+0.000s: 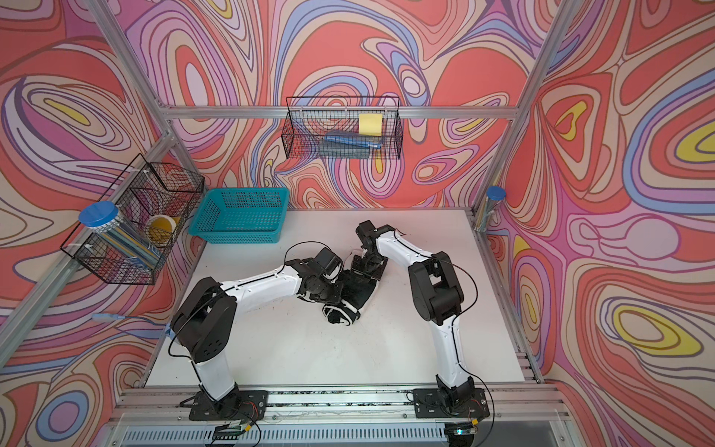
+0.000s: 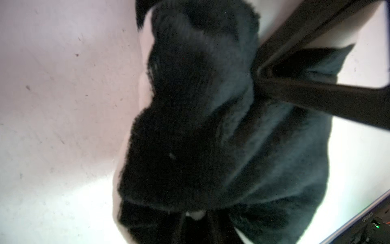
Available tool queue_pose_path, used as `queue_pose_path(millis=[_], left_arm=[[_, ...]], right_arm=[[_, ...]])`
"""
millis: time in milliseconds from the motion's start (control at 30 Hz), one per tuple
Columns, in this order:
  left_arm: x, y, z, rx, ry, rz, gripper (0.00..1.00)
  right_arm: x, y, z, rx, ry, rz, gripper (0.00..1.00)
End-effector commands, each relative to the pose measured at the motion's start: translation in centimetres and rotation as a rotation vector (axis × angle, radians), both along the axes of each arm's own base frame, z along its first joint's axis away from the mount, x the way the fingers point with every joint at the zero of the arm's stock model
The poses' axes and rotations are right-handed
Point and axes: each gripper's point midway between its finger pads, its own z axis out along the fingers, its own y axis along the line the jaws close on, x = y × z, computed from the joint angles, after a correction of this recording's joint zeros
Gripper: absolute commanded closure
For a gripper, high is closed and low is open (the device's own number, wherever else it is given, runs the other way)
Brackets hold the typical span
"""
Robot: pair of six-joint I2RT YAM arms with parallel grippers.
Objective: Roll up the pillowcase
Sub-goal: Move the bin to the center of the board.
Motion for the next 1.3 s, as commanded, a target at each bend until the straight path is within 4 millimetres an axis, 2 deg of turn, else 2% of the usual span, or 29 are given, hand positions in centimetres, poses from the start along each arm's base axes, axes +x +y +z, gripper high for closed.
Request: queue_pose_path(millis=[0,100,233,367,433,500,600,767,900,1100,1267], left_arm=[[-1.6,1.5,0.5,0.05,0.067,0.036,0.5],[-1.3,2.5,2.9,0.067,0.015,0.077,0.36],[-0.2,5.5,7.7,0.144,-0.137,0.155,0.27],[3.1,9.1,13.4,0.247,-0.343,0.231,0.2],[5.5,10.6,14.6,0.284,-0.367,0.264,0.18],[8.2,12.7,14.5,0.356,-0.357,0.314,0.18],[12.2,14.7,14.0,0.434,-0.351,0.35,0.17],[17.5,16.3,13.8,0.558,-0.393,0.323,0.16],[20.6,17.3,13.6,0.62,-0.461,0.287,0.15],[23.8,20.5,12.7,0.597,-0.497,0.345,0.14],[26.6,21.3,9.9,0.566,-0.483,0.328,0.11]], right_arm=[[-3.3,-1.4,-7.4,-0.116,0.161,0.044,1.0],[-3.6,-1.5,-8.4,-0.122,0.182,0.054,1.0],[-3.7,-1.8,-8.8,-0.12,0.19,0.06,1.0],[-3.5,-1.8,-8.7,-0.104,0.184,0.066,1.0],[-3.4,-1.7,-8.8,-0.095,0.185,0.068,1.0],[-3.4,-1.6,-8.9,-0.088,0.182,0.075,1.0],[-3.5,-1.7,-9.1,-0.078,0.189,0.068,1.0],[-3.0,-1.6,-9.0,-0.074,0.188,0.066,1.0],[-2.5,-1.8,-9.3,-0.08,0.193,0.068,1.0],[-2.3,-1.9,-9.4,-0.088,0.215,0.057,1.0],[-2.0,-2.3,-9.7,-0.088,0.232,0.041,1.0]])
